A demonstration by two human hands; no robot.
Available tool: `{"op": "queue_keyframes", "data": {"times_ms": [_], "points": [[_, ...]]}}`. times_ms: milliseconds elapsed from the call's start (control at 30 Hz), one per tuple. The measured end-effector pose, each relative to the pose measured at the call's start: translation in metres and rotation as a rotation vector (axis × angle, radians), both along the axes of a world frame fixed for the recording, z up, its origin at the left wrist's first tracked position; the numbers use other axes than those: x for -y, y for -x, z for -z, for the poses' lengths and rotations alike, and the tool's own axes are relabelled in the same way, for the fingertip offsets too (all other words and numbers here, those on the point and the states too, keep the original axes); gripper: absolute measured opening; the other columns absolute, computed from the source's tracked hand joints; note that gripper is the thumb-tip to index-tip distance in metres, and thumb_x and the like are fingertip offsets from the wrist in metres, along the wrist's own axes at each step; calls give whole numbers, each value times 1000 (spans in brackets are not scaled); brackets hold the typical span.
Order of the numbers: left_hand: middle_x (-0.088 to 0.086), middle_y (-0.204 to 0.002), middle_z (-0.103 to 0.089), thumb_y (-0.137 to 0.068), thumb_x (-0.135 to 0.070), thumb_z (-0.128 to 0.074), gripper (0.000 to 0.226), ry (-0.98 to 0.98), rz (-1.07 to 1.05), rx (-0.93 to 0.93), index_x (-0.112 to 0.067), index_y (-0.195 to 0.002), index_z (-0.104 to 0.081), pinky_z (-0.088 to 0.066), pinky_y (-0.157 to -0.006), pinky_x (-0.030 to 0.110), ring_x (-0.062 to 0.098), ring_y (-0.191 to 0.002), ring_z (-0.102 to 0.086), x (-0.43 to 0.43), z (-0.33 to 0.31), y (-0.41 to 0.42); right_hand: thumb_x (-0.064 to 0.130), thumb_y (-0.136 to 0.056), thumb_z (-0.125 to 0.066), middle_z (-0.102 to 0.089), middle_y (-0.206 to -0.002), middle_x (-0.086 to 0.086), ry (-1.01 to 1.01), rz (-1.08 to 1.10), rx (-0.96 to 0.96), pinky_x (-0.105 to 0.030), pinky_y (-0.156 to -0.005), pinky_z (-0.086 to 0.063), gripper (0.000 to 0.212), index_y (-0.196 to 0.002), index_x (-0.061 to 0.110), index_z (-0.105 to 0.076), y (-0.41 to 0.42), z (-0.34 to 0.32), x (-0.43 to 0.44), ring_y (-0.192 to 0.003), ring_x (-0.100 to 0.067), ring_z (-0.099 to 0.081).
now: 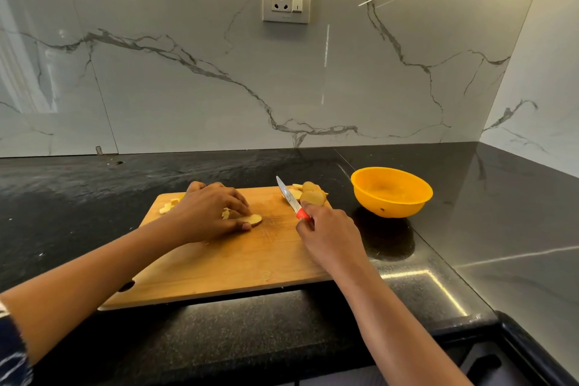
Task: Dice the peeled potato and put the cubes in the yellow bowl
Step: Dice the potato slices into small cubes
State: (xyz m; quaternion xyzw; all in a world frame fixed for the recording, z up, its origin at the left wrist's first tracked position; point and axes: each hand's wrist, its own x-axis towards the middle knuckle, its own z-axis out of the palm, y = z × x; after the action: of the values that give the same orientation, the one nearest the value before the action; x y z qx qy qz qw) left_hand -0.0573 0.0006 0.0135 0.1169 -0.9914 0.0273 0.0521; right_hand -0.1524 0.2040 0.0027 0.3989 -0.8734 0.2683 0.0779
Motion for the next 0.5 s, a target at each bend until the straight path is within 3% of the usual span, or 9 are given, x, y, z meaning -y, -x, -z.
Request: {"op": "queue_keyframes", "data": {"times_ms": [100,200,333,433,500], "points": [[-21,-132,-50,-84,-59,-51,43,-38,-8,-3,-39,-121,-59,-29,-90,29,3,-117,-41,0,-2,6,33,-99,-47,-64,-120,4,-14,3,12,-21,-80,-45,42,-140,25,-46,-1,-1,-1,-103,-10,-60],[-18,-133,-51,-80,-63,-50,51,-62,-41,-10,-38,-124,-57,-29,-87,28,4,-116,-43,0,0,6,33,-99,-47,-64,-120,4,-39,2,19,-21,-79,-44,43,-141,26,-46,-3,-2,-2,-103,-10,-59],[-17,-129,-57,-65,-91,-20,87,-82,17,-160,-40,-128,-51,-26,-91,25,5,-114,-52,-1,9,-10,33,-98,-46,-64,-120,4,-93,-36,28,-26,-83,-48,42,-140,29,-46,-10,-2,-6,-104,-12,-58],[-20,-124,-59,-78,-82,-10,76,-29,189,-217,-39,-126,-50,-27,-100,27,2,-116,-55,-4,17,-24,34,-99,-44,-63,-123,4,-129,-86,6,-29,-84,-51,46,-144,34,-38,-21,2,-12,-104,-14,-58],[-21,-131,-51,-85,-73,1,74,81,246,-171,-36,-133,-41,-25,-107,31,-2,-123,-46,-7,18,-26,34,-99,-42,-62,-123,5,-139,-105,-23,-29,-84,-50,48,-146,34,-33,-27,3,-14,-103,-14,-57]]}}
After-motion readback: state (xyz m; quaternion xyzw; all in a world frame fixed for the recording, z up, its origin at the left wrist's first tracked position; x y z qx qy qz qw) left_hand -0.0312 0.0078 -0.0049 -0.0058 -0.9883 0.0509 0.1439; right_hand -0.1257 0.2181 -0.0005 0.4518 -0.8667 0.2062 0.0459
